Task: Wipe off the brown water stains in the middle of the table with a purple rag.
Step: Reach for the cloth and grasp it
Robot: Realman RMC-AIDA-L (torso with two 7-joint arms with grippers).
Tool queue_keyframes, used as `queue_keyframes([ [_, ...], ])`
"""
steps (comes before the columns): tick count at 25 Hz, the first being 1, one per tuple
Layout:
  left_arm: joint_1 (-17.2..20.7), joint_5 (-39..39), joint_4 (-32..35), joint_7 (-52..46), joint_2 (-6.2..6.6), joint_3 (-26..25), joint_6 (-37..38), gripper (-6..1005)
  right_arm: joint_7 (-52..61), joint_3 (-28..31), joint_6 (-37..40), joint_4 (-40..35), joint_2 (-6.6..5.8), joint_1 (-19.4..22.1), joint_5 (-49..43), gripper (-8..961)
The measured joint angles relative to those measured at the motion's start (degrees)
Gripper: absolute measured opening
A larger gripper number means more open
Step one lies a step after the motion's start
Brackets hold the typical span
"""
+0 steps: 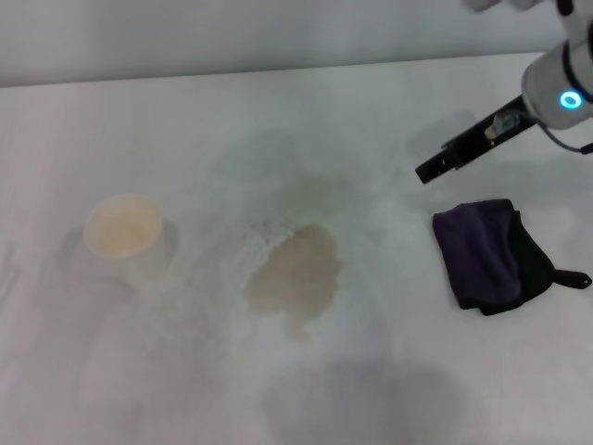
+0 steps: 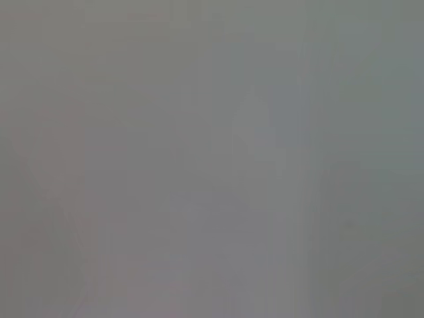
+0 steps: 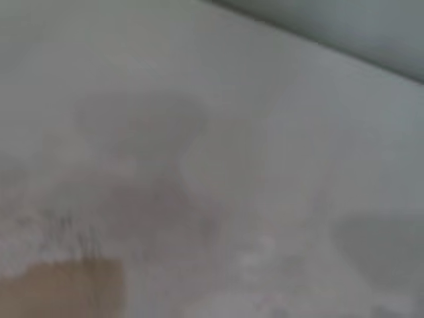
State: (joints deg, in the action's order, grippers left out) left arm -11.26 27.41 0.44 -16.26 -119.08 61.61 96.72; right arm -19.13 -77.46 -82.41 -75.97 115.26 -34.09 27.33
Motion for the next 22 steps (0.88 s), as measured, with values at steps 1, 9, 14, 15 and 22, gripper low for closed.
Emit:
queue_keyframes([
  [1, 0.0, 0.0, 0.0, 0.0, 0.0, 0.0, 0.0, 877, 0.3, -0.3, -0.2, 0.7, 0.01, -0.3, -0.6, 857],
  [9, -0.5, 0.0, 0.0, 0.0, 0.0, 0.0, -0.3, 876, 4.6, -3.1, -3.2, 3.1, 0.09, -1.4, -6.4, 855],
  [14, -1.1, 0.0, 0.0, 0.0, 0.09, 0.0, -1.1, 876, 6.9, -5.5, -5.5, 3.4, 0.14, -1.1, -7.0, 854],
  [15, -1.2, 0.0, 0.0, 0.0, 0.09, 0.0, -1.2, 876, 7.3, -6.1, -5.7, 3.5, 0.14, -1.1, -7.0, 853],
  [22, -2.0, -0.1, 0.0, 0.0, 0.09, 0.0, -1.3, 876, 8.7, -9.2, -3.9, 6.3, 0.59, -1.0, -6.7, 851],
])
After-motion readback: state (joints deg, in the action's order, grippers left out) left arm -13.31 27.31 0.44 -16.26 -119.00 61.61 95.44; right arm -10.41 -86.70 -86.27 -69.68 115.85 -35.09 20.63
